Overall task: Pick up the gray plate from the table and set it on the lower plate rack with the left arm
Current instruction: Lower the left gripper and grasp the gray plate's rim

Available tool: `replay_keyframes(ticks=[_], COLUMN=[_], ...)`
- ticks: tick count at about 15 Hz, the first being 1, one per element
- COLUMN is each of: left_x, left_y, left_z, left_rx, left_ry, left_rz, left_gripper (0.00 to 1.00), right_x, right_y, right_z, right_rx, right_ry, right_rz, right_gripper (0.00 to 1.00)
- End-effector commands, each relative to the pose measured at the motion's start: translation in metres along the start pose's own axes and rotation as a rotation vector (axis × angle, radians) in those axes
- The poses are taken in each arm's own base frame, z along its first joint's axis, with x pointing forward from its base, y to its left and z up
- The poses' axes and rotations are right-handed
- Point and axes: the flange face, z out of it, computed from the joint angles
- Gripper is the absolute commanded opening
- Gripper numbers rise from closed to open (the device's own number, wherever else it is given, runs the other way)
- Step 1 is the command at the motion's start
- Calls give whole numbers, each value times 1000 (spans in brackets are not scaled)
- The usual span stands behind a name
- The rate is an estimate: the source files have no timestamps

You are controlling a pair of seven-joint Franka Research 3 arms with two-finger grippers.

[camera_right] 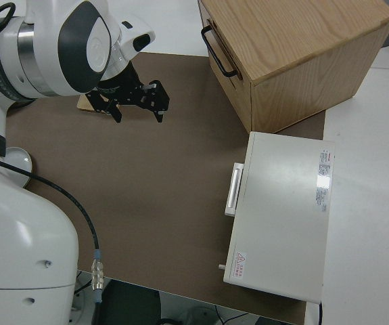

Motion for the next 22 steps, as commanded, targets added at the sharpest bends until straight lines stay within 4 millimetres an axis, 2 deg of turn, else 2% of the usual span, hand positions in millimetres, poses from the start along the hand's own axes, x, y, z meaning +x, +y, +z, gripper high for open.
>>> replay_keyframes(ticks=[1,5,9,14,18,19,22], left_x=[-23,-36,-36,-35,-34,-33,-33], left_y=[-1,0,2,17,17,17,16], left_z=[26,55,66,85,94,93,91], left_rx=[0,0,-1,-1,-1,-1,-1], left_ry=[35,40,19,-11,-22,-20,-19], left_rz=[-30,-35,-34,-51,-49,-47,-44], left_gripper=[991,987,983,966,931,885,534], right_x=[-2,-2,-2,-2,-2,-2,-2], right_y=[3,3,3,4,4,3,3], right_z=[-3,-3,-3,-3,-3,-3,-3], right_rx=[-6,-6,-6,-6,-6,-6,-6], right_ry=[-2,-3,-2,-2,-2,-2,-3], right_rz=[17,17,17,18,18,17,17], right_gripper=[983,983,983,983,983,983,983])
